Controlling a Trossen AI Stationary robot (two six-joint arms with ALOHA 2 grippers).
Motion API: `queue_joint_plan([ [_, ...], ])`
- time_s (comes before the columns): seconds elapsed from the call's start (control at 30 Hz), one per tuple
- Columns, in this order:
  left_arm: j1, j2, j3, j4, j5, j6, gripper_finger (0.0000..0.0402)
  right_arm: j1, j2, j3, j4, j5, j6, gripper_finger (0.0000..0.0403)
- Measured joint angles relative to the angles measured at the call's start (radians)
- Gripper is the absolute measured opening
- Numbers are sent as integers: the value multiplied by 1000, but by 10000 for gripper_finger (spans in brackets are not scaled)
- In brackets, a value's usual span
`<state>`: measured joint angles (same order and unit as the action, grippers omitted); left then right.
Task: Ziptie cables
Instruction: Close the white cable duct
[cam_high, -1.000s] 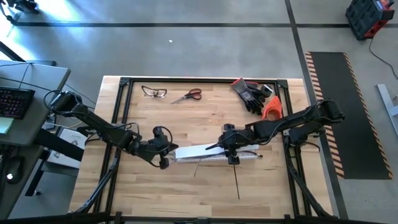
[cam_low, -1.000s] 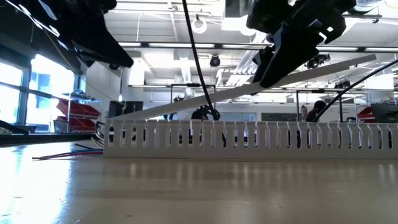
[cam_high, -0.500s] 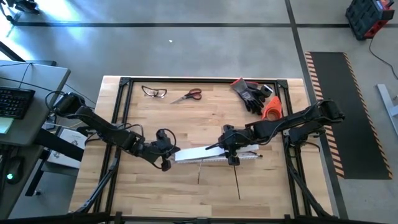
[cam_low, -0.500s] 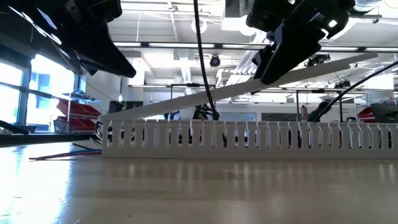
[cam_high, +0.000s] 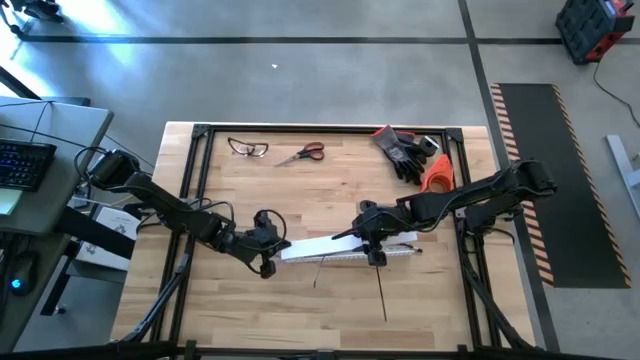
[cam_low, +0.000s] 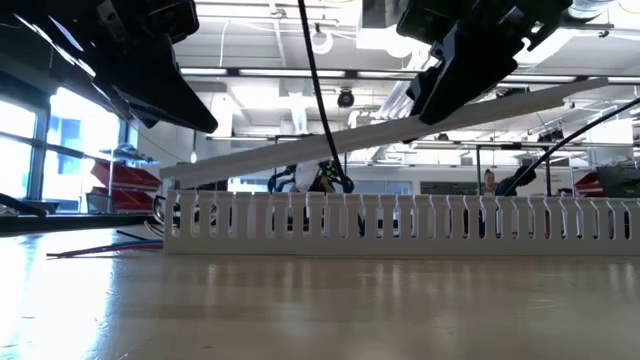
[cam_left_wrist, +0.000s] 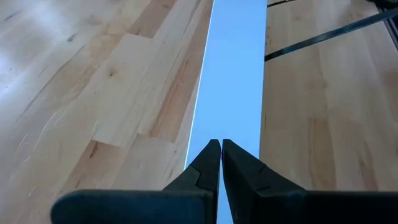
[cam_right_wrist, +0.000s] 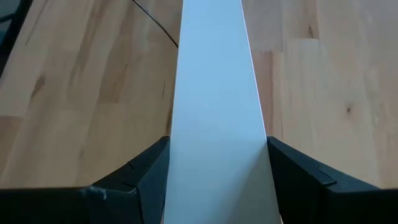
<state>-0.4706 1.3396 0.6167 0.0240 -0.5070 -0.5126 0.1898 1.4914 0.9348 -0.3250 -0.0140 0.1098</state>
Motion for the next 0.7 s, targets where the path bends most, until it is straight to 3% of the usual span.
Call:
queue_joint_plan([
  [0.7,2,122,0,63,58,-16,0,1,35,0,-20,-3,3,206],
])
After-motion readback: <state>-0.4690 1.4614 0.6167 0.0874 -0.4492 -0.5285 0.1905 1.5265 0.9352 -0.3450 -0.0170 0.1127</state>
